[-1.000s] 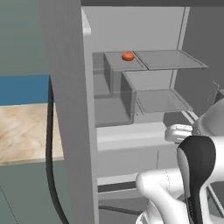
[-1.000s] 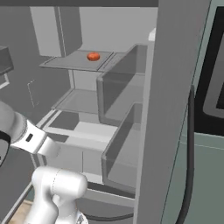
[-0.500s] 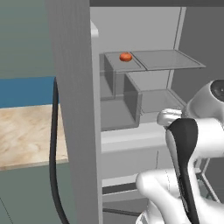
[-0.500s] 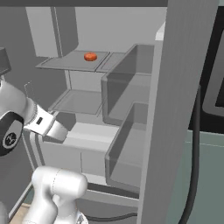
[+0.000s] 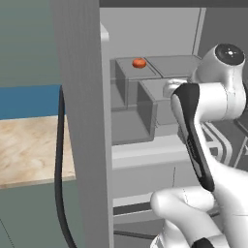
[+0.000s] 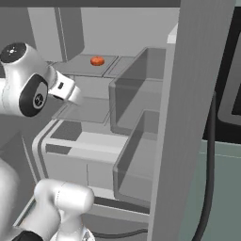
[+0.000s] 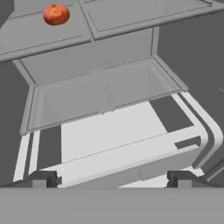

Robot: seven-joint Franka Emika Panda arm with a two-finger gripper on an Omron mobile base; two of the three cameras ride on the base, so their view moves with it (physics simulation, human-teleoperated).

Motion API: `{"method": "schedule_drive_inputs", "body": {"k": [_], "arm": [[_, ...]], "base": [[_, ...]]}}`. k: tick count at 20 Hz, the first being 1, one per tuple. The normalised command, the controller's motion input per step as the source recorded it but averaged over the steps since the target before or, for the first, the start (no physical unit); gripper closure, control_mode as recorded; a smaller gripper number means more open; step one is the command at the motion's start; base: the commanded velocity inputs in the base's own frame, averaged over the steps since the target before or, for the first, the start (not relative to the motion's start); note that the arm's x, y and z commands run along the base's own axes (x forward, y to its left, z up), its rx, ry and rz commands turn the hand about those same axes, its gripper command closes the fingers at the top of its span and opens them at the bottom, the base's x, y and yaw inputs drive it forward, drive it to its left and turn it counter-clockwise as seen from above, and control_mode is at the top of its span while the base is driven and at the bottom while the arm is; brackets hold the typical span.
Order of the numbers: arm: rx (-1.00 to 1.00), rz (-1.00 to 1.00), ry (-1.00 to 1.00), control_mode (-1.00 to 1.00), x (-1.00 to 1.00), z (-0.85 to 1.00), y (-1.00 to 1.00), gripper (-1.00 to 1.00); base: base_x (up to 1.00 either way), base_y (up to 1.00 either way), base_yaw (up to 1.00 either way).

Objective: Gather the lemon wedge and squash from the fridge and place them on a tray on the dining counter. Then gather the chicken drumstick and steak from the fridge and place them on the other tray.

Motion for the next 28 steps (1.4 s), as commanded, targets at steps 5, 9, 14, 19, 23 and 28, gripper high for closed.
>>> {"method": "schedule_drive_inputs", "body": {"k": [5,9,14,19,23,28], "arm": [[-0.11,0.07,-0.06,-1.00,0.72,0.55,0.00,-1.00],[-0.07,0.02,0.03,-1.00,0.23,0.14,0.00,-1.00],[0.00,0.05,0.03,-1.00,0.43,-0.02,0.00,-1.00],[-0.05,0.11,0.01,-1.00,0.62,-0.03,0.01,-1.00],[-0.05,0.01,0.13,-1.00,0.57,-0.11,0.00,-1.00],[-0.01,0.00,0.05,-1.00,0.69,-0.10,0.02,-1.00]], "base": [[0.00,0.00,0.00],[0.00,0.00,0.00],[0.00,0.00,0.00],[0.00,0.00,0.00],[0.00,0.00,0.00],[0.00,0.00,0.00]]}}
